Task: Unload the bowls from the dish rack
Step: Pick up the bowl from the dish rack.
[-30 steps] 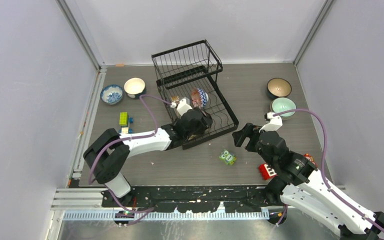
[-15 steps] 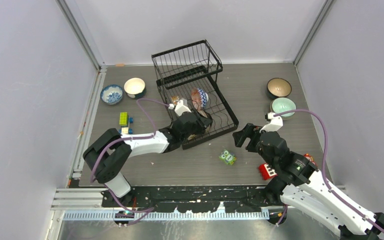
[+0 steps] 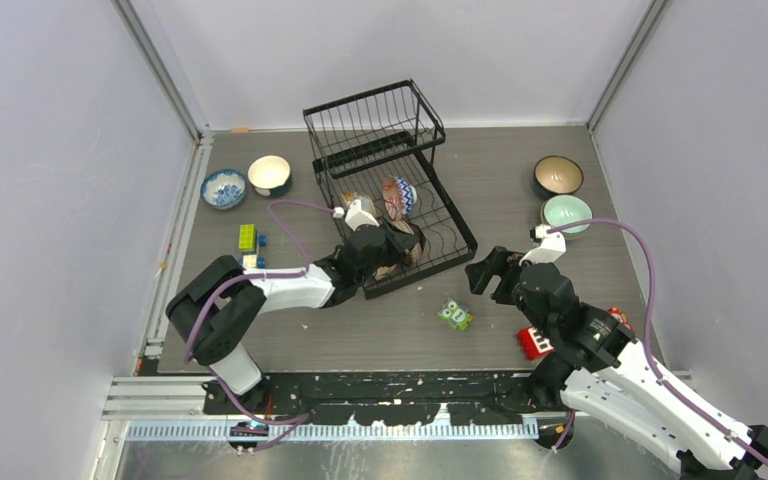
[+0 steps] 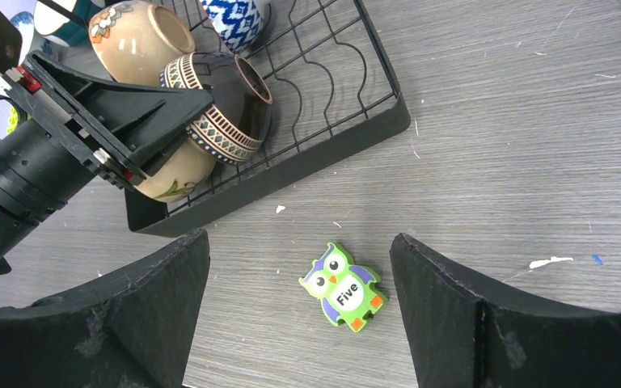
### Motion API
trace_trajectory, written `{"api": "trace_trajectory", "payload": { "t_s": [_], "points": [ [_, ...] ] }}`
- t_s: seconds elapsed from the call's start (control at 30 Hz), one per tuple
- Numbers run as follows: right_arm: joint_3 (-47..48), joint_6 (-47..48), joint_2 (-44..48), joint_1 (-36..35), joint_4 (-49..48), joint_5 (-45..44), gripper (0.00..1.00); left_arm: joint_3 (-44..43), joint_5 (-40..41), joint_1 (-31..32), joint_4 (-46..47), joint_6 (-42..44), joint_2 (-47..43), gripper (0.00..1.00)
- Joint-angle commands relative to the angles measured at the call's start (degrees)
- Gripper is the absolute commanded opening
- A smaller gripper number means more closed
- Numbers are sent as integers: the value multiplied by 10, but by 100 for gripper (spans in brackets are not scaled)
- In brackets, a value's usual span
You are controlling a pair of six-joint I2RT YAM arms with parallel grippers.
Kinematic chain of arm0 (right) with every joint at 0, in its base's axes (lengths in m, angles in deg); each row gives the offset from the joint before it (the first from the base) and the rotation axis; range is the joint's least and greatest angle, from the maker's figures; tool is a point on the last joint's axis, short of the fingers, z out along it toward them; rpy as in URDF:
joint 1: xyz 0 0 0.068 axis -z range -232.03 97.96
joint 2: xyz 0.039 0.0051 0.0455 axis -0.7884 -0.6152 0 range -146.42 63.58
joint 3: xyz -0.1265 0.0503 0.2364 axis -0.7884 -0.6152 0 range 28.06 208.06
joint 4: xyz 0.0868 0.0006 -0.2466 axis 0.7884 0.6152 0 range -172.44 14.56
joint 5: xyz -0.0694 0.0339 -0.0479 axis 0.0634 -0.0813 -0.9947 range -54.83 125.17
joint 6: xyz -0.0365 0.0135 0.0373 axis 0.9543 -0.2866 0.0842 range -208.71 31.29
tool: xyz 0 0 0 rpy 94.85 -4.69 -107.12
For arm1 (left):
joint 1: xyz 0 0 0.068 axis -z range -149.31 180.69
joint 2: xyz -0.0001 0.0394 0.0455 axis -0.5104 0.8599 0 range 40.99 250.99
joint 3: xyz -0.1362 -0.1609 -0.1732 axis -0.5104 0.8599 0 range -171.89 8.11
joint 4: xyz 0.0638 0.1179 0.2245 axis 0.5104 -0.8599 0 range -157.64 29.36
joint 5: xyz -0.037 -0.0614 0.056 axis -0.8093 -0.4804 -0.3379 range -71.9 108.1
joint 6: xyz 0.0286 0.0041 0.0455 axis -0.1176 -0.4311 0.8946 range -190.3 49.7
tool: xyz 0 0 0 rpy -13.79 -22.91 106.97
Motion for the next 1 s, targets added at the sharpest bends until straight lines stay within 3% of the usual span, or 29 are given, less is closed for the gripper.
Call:
{"api": "trace_trajectory", "payload": {
  "t_s": [0.0, 0.23, 0.97],
  "points": [
    [7, 7, -1, 2, -20, -7, 86, 12, -9, -5, 60, 11, 9, 15],
    [8, 8, -2, 1, -20, -8, 86, 21, -25, -8, 102, 18, 18, 0],
    [6, 11, 12, 2, -7, -14, 86, 58, -90, -25, 334, 44, 60, 0]
  ]
}}
